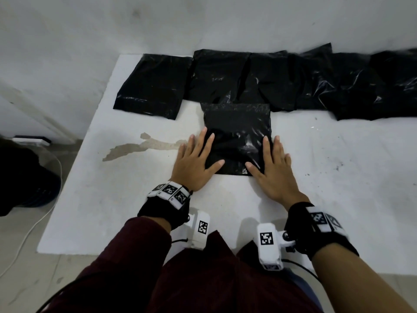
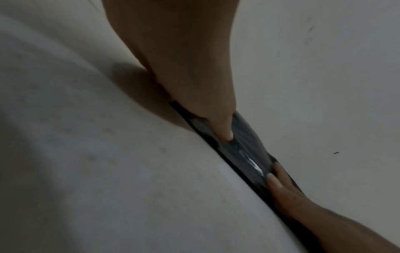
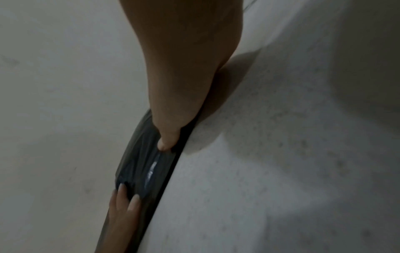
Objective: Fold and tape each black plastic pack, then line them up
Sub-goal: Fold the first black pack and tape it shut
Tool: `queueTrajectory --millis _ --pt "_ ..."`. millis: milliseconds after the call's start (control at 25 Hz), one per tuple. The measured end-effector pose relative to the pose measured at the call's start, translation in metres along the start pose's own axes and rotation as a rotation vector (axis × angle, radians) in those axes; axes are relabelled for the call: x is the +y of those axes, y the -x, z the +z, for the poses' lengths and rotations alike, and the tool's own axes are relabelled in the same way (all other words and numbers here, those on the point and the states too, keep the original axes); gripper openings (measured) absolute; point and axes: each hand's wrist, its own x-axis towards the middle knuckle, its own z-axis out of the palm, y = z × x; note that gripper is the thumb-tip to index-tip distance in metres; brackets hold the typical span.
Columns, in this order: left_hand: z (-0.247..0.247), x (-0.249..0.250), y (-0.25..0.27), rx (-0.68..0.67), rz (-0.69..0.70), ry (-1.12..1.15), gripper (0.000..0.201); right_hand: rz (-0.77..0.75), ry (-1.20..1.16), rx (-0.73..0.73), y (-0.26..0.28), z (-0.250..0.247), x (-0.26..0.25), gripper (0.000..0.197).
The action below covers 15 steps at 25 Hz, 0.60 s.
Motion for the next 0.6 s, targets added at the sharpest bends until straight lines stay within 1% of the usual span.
queueTrajectory --millis 80,120,160,200,240,280,320,360,400,480,520,600 --pt "0.000 -0.008 0.003 -0.023 0.022 0.026 0.081 0.011 -0.025 -0.042 0.001 -0.003 0.002 0.082" --pt "-0.002 -0.012 0.004 -0.035 0.030 0.104 0.078 0.029 -0.112 -0.044 0.003 -0.006 0.001 0.082" --pt "-0.004 -0.014 0.005 -0.035 0.017 0.231 0.074 0.058 -0.238 -0.014 0.003 -0.010 -0.001 0.079" --pt "-0.006 -0.014 0.004 0.001 -0.015 0.394 0.070 0.094 -0.362 0.057 0.002 -0.012 -0.001 0.074" --pt "-0.009 -0.014 0.004 0.080 -0.068 0.550 0.066 0.130 -0.438 0.159 0.000 -0.014 -0.001 0.065" --pt "-0.011 -0.011 0.003 0.185 -0.133 0.641 0.059 0.166 -0.439 0.264 -0.003 -0.016 0.000 0.055" --pt "-0.015 -0.008 0.002 0.290 -0.197 0.644 0.048 0.203 -0.414 0.336 -0.006 -0.018 0.000 0.046" --pt "-0.019 -0.004 0.000 0.335 -0.257 0.615 0.036 0.240 -0.410 0.358 -0.009 -0.019 0.000 0.039" --pt "-0.023 0.001 -0.002 0.297 -0.321 0.604 0.027 0.276 -0.423 0.346 -0.011 -0.020 -0.001 0.034" --pt "-0.028 0.007 -0.005 0.151 -0.419 0.631 0.024 0.325 -0.460 0.299 -0.013 -0.021 0.000 0.030" --pt "-0.029 0.007 -0.006 0.117 -0.445 0.644 0.024 0.337 -0.482 0.285 -0.014 -0.022 0.001 0.028" --pt "-0.029 0.004 -0.004 0.098 -0.475 0.656 0.026 0.355 -0.508 0.270 -0.013 -0.027 0.003 0.027"
